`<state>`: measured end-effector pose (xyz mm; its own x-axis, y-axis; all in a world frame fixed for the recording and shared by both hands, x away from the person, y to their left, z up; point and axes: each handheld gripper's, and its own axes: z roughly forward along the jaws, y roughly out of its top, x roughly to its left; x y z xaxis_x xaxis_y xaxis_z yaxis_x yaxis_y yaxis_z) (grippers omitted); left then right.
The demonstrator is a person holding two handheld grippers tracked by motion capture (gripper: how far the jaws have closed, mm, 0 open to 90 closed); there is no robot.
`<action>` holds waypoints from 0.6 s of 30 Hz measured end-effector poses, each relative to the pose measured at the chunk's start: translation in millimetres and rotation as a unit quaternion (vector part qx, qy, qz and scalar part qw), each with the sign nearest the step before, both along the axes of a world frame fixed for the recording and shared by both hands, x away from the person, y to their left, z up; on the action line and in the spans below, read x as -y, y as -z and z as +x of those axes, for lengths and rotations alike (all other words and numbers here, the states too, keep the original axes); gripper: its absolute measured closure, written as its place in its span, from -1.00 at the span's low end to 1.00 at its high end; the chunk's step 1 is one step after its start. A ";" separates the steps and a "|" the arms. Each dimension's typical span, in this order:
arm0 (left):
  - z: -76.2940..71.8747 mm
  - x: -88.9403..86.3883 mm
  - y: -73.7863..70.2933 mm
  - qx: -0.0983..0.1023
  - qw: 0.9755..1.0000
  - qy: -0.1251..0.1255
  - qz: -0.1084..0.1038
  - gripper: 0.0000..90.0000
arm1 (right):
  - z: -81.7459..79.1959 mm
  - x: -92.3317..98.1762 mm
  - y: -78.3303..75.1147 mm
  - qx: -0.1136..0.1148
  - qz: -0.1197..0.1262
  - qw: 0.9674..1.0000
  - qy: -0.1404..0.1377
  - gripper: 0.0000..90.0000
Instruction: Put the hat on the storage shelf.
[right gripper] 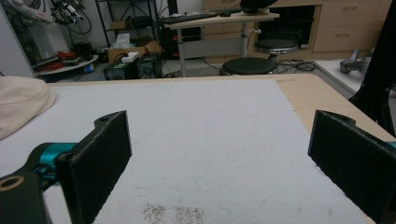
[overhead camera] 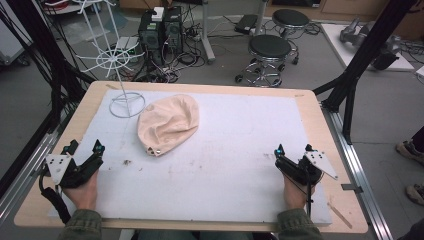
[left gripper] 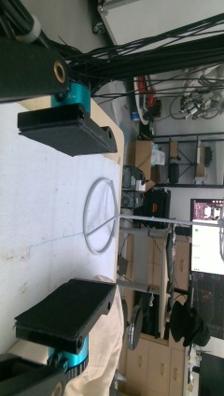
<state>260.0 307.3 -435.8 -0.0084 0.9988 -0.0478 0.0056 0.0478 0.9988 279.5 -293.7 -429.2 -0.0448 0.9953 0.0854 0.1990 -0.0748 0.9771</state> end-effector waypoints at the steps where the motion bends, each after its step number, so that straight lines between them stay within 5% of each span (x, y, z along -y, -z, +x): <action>1: 0.0 0.0 0.0 0.000 1.000 0.000 0.000 -0.39 | -0.2 0.0 -0.1 0.000 0.000 1.000 0.000 -0.89; 11: 0.0 1.2 -1.9 0.003 1.000 0.003 0.005 -0.39 | 0.1 0.3 0.2 -0.001 0.000 1.000 -0.001 -0.89; 18: 2.6 13.0 -15.1 0.016 0.999 0.035 0.018 -0.39 | 0.9 -0.1 0.6 -0.002 0.002 1.000 -0.003 -0.89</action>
<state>262.6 294.3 -420.7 0.0628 0.9980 -0.0101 -0.0244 0.0116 0.9996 280.4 -293.6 -429.8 -0.0500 0.9947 0.0898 0.2029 -0.0779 0.9761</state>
